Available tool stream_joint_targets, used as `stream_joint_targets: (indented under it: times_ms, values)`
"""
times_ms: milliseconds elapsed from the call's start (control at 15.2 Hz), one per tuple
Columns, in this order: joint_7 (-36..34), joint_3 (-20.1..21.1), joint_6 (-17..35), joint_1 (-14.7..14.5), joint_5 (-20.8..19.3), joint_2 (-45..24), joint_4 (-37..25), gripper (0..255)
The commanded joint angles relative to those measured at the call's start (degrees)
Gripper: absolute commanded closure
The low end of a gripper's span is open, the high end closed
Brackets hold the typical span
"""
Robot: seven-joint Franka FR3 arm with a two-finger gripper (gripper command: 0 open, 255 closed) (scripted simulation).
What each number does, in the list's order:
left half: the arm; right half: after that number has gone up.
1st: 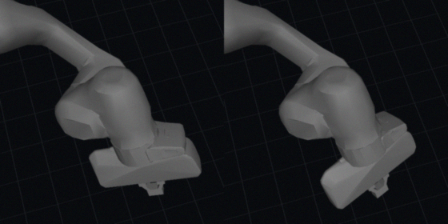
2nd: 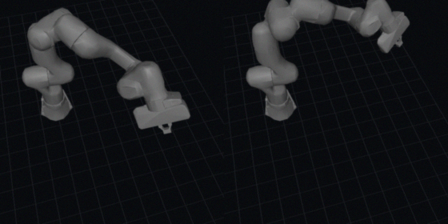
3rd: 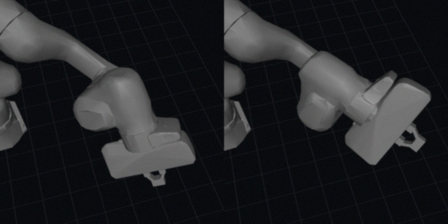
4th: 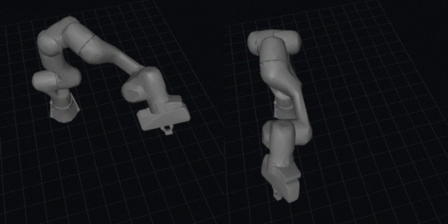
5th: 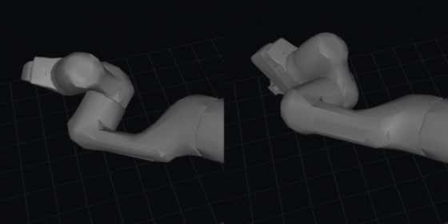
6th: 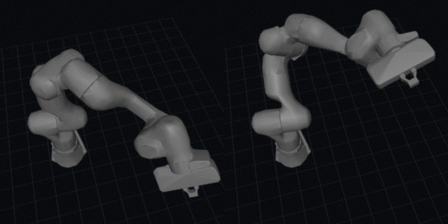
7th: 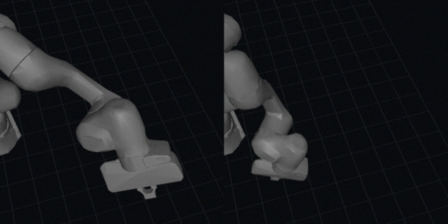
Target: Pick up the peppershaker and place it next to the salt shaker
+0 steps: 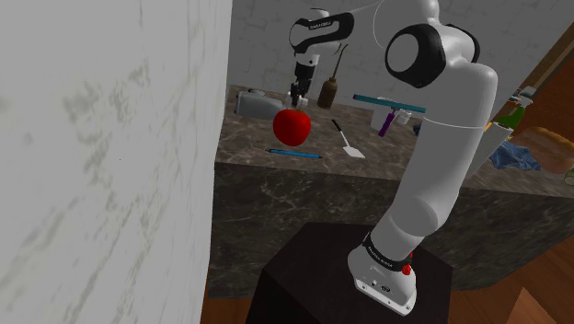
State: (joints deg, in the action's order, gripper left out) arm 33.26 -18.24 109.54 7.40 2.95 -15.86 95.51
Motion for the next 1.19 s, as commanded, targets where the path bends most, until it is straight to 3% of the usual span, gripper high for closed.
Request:
stream_joint_targets:
  times_ms: [0, 1122]
  values:
    - [-0.04, -0.06, -1.38, -0.02, -0.17, 0.51, -0.88, 255]
    - [0.09, -0.35, -14.4, 0.44, -0.31, 0.74, -13.7, 255]
